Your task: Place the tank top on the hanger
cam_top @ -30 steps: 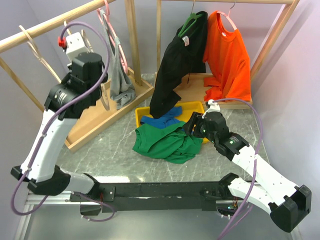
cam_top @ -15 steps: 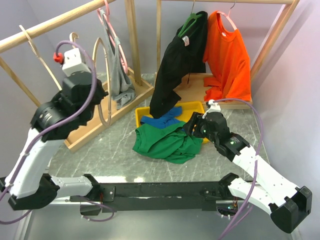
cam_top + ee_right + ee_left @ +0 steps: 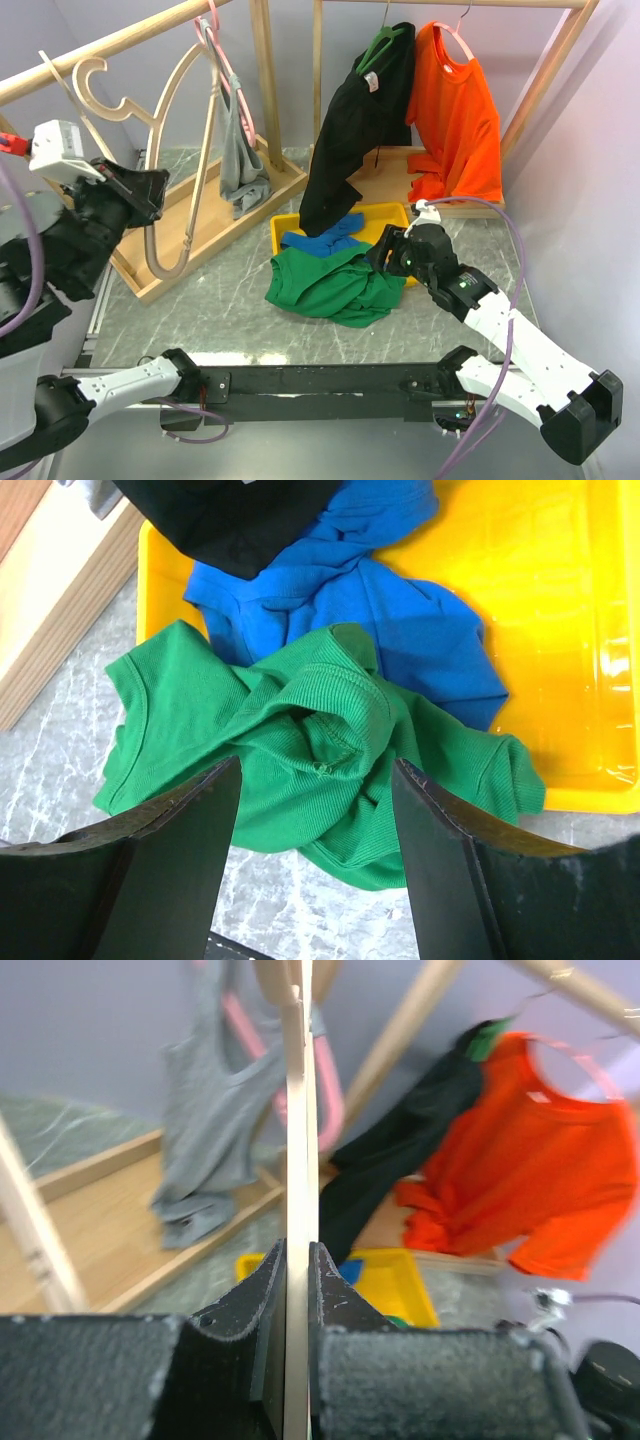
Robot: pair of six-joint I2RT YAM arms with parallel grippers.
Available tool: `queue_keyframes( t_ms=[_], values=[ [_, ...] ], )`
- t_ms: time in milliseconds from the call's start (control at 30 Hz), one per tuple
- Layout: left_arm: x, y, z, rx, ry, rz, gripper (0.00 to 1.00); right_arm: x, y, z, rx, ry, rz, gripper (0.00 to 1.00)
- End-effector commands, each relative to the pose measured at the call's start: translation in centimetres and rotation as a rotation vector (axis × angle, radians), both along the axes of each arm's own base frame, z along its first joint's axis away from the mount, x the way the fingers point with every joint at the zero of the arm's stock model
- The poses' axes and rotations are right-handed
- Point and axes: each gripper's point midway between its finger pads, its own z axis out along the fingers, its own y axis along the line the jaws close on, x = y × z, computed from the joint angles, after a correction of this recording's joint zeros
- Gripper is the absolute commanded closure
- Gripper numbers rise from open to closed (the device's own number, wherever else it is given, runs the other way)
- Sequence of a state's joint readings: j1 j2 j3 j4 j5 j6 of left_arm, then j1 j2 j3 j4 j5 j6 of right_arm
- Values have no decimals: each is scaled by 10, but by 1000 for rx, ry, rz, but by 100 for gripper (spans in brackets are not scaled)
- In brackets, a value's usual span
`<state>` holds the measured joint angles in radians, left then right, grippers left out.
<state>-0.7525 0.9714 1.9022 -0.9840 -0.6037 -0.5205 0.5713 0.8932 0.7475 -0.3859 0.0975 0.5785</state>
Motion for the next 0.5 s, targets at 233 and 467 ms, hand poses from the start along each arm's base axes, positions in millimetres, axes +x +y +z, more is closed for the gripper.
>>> queue_keyframes(
  t_ms=[233,467],
  values=[
    [-14,-117,4,111,-149,-596,99,-18,-31,-14,-17,-12,-102,31],
    [-34,-153,-68,175,-65,-826,99,-22,-36,-27,31,-53,-131,37]
  ],
)
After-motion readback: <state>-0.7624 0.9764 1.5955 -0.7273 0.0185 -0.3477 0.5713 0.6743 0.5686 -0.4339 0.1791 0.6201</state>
